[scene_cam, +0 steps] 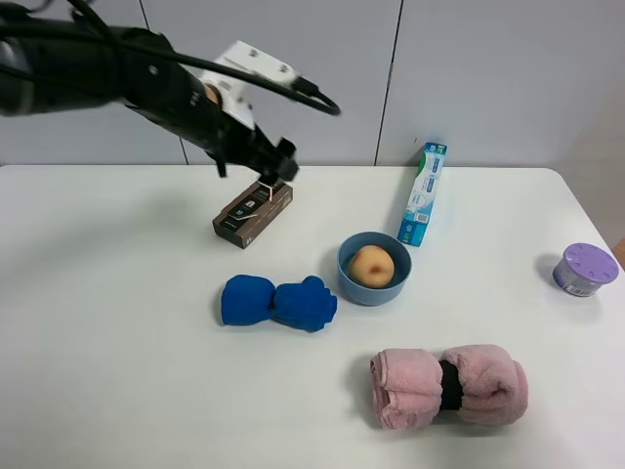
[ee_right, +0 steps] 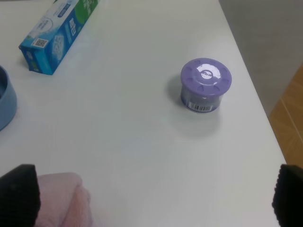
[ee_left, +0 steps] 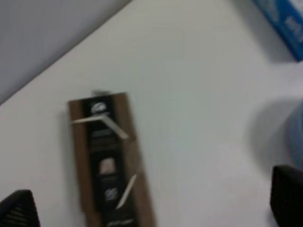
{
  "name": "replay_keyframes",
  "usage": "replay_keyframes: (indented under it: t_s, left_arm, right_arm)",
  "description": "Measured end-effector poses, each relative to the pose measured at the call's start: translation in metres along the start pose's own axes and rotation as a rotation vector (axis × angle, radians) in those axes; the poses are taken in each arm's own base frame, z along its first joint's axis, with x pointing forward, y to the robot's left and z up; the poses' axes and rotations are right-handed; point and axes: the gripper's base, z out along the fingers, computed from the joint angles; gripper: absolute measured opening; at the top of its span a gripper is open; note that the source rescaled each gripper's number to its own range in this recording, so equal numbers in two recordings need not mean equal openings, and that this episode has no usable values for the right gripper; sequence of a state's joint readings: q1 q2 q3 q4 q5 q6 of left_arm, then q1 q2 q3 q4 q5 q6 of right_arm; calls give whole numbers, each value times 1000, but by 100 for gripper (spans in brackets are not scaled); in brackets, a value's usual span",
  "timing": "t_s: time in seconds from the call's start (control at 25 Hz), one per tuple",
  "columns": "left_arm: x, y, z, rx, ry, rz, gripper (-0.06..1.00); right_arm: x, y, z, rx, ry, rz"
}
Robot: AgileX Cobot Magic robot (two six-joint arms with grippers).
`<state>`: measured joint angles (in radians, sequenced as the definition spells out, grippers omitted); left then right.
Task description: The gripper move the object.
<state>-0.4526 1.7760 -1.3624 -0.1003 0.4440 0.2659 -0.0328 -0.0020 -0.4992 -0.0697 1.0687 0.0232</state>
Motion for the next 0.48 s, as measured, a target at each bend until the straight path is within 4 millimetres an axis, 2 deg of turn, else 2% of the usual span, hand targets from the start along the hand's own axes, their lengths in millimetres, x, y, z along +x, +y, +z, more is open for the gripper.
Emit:
replay_keyframes:
  t_s: [0.04,0.16,0.24,0.32,0.48]
  left_arm:
    - [3,21,-10,-39,22,-24,99]
    - [19,66,-35,-125,121,-67,99]
    - [27,90,-60,-174,173,-110,99]
    - [33,104,-90,-213,197,-157,99]
    - [42,115,-157,-278,213,-247,99]
  right_arm:
    - [0,0,0,0,0,0]
    - [0,0,0,0,0,0]
    - [0,0,0,0,0,0]
    - [0,0,0,0,0,0]
    - [0,0,0,0,0,0]
